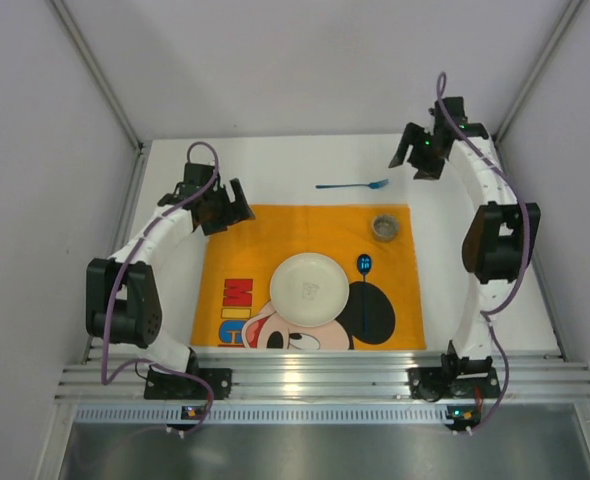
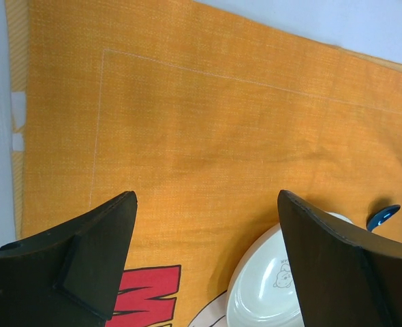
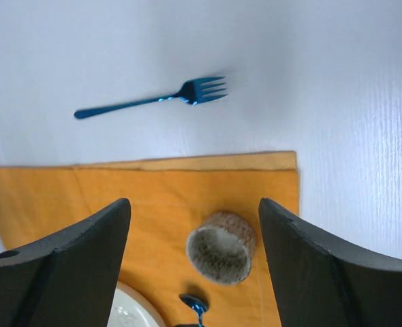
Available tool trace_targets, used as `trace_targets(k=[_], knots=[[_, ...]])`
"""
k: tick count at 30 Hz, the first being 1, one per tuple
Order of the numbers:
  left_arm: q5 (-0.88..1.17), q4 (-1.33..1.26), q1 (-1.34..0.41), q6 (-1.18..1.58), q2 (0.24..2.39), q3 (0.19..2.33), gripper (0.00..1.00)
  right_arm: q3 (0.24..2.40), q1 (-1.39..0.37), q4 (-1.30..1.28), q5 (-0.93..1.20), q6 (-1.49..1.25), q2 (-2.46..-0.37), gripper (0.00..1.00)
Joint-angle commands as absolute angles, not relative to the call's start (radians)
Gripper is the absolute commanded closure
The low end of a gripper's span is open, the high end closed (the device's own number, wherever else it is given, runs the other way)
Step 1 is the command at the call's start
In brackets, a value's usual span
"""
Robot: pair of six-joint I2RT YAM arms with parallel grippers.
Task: Set the dinner table for one person
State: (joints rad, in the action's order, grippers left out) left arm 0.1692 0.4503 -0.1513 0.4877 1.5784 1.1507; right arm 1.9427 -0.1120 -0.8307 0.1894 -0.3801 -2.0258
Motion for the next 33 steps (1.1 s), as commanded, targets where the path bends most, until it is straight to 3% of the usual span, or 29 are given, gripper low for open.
trace_targets(k=[1, 13, 33], knots=[[0.146, 0.446, -0.146, 0.468, 1.580, 1.190, 0.11, 1.907, -0.043, -0.680, 0.409, -0.549, -2.106, 0.24], [0.114, 0.492, -0.144, 0.463, 1.649, 1.265, 0.11, 1.930, -0.008, -0.377, 0.572, -0.787, -2.307, 0.34], [0.123, 0.520, -0.140, 0.463, 1.799, 1.413, 0.11, 1.933, 0.035, -0.428, 0.482, -0.730, -2.365, 0.40]])
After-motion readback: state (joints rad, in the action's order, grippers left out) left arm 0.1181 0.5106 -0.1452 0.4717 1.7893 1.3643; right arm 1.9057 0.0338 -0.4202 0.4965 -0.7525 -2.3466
